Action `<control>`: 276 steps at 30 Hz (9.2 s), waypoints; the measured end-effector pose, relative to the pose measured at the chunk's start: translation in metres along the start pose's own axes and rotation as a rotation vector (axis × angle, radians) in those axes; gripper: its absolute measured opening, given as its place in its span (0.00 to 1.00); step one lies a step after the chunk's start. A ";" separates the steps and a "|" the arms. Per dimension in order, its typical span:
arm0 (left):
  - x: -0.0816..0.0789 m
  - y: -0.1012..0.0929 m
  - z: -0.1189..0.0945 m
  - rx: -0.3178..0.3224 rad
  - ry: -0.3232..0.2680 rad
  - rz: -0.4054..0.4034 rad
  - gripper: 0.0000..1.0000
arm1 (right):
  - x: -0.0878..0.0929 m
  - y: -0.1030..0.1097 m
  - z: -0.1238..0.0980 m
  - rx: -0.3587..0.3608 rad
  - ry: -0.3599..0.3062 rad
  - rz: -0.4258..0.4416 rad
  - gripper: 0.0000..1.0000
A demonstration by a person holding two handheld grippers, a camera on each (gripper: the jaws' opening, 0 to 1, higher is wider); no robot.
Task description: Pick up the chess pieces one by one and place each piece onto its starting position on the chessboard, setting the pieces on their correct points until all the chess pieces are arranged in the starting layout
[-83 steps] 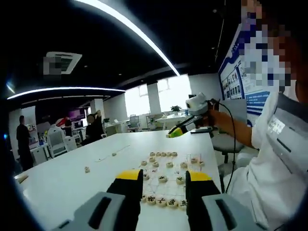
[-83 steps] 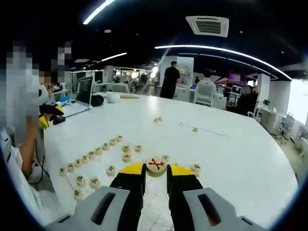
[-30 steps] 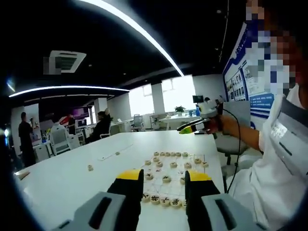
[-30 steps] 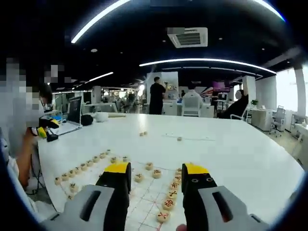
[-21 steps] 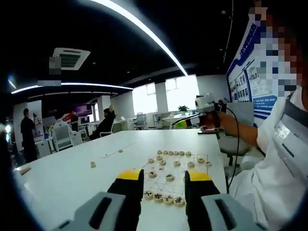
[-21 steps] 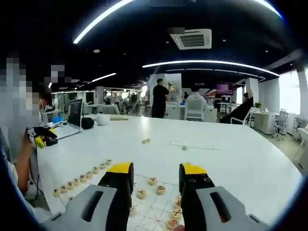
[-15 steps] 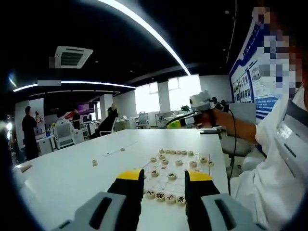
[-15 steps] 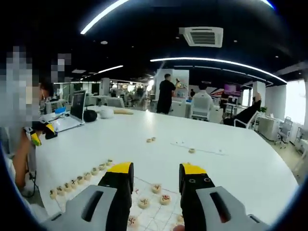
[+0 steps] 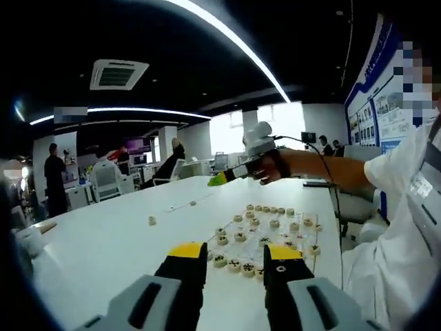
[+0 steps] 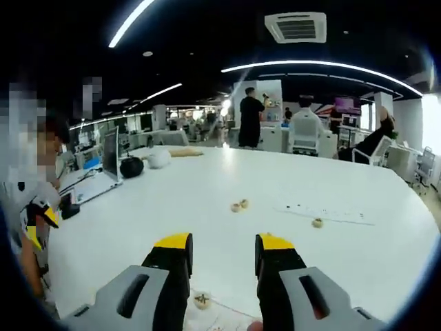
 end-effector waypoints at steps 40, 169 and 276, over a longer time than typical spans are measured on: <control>-0.006 -0.003 -0.001 0.034 -0.057 -0.006 0.33 | -0.022 -0.028 0.233 0.242 0.092 -0.065 0.19; -0.008 -0.009 -0.005 0.040 -0.070 0.011 0.32 | 0.023 0.002 0.061 0.009 0.031 -0.065 0.39; -0.009 -0.022 0.011 0.064 -0.010 0.044 0.32 | 0.251 0.004 -0.197 0.195 0.148 0.045 0.20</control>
Point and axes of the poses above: the point that each gripper's makers call its tool centre point, and the gripper's own axes: z roughly forward along the fingers, y roughly to its left, x roughly out of its underside, the point moved 9 cm from there along -z, roughly backward along the fingers, and after that the axes turned 13 degrees about y, right-handed, at the moved point
